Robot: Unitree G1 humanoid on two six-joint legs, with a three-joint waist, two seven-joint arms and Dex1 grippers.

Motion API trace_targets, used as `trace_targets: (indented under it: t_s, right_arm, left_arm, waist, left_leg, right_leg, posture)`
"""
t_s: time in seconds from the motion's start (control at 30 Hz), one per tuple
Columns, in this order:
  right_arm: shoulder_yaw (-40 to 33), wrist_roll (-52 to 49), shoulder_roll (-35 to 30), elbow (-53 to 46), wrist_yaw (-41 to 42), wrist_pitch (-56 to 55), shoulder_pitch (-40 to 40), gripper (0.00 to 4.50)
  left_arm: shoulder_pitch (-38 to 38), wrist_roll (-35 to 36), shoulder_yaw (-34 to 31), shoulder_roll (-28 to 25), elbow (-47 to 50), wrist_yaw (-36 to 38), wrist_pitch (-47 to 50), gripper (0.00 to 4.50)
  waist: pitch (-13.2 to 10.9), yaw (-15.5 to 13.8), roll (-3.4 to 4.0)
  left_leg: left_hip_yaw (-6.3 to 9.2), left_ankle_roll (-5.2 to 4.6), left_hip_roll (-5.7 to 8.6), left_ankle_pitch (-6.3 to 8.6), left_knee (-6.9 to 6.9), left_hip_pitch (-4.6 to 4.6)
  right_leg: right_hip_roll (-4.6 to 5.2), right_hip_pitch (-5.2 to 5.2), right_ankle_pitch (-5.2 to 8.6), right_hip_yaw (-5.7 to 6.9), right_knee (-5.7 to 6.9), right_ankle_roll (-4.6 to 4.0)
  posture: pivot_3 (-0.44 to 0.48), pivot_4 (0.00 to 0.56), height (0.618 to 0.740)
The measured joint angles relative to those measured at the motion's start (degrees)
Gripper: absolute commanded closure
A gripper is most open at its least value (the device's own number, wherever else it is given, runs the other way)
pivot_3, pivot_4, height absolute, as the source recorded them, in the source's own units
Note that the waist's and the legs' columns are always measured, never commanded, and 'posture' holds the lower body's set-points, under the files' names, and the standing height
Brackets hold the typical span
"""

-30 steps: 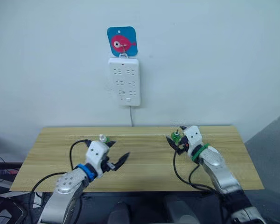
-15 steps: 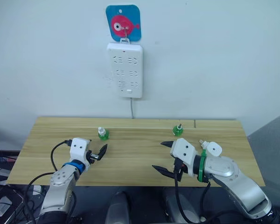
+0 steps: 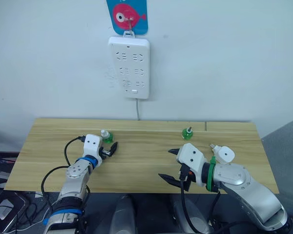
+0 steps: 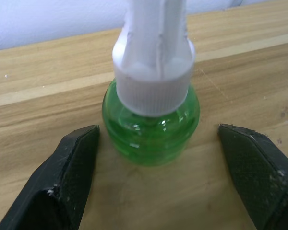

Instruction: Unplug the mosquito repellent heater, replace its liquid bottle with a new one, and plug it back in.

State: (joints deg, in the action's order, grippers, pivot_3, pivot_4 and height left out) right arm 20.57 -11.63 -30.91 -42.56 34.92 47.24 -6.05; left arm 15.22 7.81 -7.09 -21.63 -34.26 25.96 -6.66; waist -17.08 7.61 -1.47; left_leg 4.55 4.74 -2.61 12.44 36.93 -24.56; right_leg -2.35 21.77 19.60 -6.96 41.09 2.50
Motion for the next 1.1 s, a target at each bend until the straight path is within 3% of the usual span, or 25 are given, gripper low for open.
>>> trace_targets:
  t_s: [0.17, 0.27, 0.4, 0.67, 0.77, 0.87, 0.97, 1.1]
  right_arm:
    - [0.11, -0.83, -0.07, -0.09, -0.56, 0.37, 0.47, 0.03]
    - [0.11, -0.91, -0.18, -0.11, -1.17, 0.49, 0.53, 0.0]
    - [0.05, -1.05, -0.46, -0.21, -1.37, 0.76, 0.72, 0.0]
    - [-0.52, -1.12, -1.58, -0.47, -1.25, -0.33, 0.42, 0.0]
    - [-1.58, -2.94, -0.51, 0.09, -0.55, -0.4, -2.47, 0.0]
    - [-3.43, -6.2, -0.29, 0.34, 1.83, 0.06, -6.6, 0.0]
    - [-5.01, -9.87, -0.31, 0.78, 4.05, 1.1, -9.56, 0.0]
    - [-5.94, -13.87, -0.19, 3.01, 6.39, 3.57, -14.49, 0.0]
  left_arm:
    - [4.21, -0.26, -0.02, -0.04, -5.84, 0.0, -2.68, 0.38]
    - [5.45, -0.29, 0.01, -0.05, -8.01, 0.56, -4.31, 0.99]
    - [5.84, -0.41, 0.15, -0.04, -9.55, 1.28, -6.37, 2.23]
    - [0.78, -1.37, 0.94, -2.04, -5.72, 4.92, -9.06, 2.26]
    - [-2.97, -0.81, 2.92, -3.45, 1.03, 10.17, -6.95, 2.26]
    - [-5.41, 3.93, 7.29, -5.35, 16.26, 20.34, 0.59, 2.26]
    - [-4.36, 7.96, 11.72, -10.83, 28.85, 29.71, 9.23, 2.26]
    - [0.91, 11.26, 15.49, -15.07, 36.12, 38.42, 18.08, 2.26]
  waist:
    - [-0.31, 0.02, -0.14]
    - [-0.36, 0.29, -0.19]
    - [-0.43, 0.3, -0.2]
    - [-0.44, 0.56, -0.19]
    - [-0.44, 0.49, -0.2]
    - [-0.42, 0.06, -0.24]
    - [-0.36, -0.01, -0.29]
    - [-0.3, 0.44, -0.3]
  left_leg:
    - [-0.01, 0.01, 0.01, -0.01, 0.01, 0.0]
    - [-0.02, 0.01, 0.01, 0.0, -0.01, -0.01]
    - [0.0, 0.01, -0.02, 0.0, -0.03, 0.0]
    - [-0.06, 0.03, -0.06, 0.0, -0.06, 0.0]
    - [-0.03, 0.09, -0.07, -0.04, -0.06, -0.05]
    - [0.1, 0.31, -0.1, -0.18, -0.06, -0.31]
    - [0.09, 0.31, -0.07, -0.18, -0.07, -0.35]
    - [0.05, 0.3, 0.04, -0.19, -0.03, -0.36]
  right_leg:
    - [-0.01, 0.0, -0.01, -0.02, -0.02, 0.04]
    - [0.0, 0.0, -0.02, -0.02, -0.05, 0.06]
    - [0.0, 0.01, -0.02, 0.01, -0.04, 0.06]
    - [0.14, 0.03, -0.01, -0.05, -0.09, 0.07]
    - [0.14, 0.1, -0.02, -0.01, -0.07, 0.07]
    - [0.18, 0.29, -0.06, 0.12, -0.03, 0.13]
    - [0.26, 0.29, -0.1, 0.13, -0.04, 0.19]
    - [0.3, 0.32, -0.14, 0.16, -0.03, 0.24]
  posture:
    - [-0.211, 0.341, 0.704]
    - [-0.221, 0.34, 0.704]
    - [-0.229, 0.336, 0.704]
    - [-0.222, 0.298, 0.704]
    - [-0.214, 0.279, 0.704]
    - [-0.205, 0.252, 0.704]
    - [-0.208, 0.236, 0.704]
    - [-0.221, 0.196, 0.704]
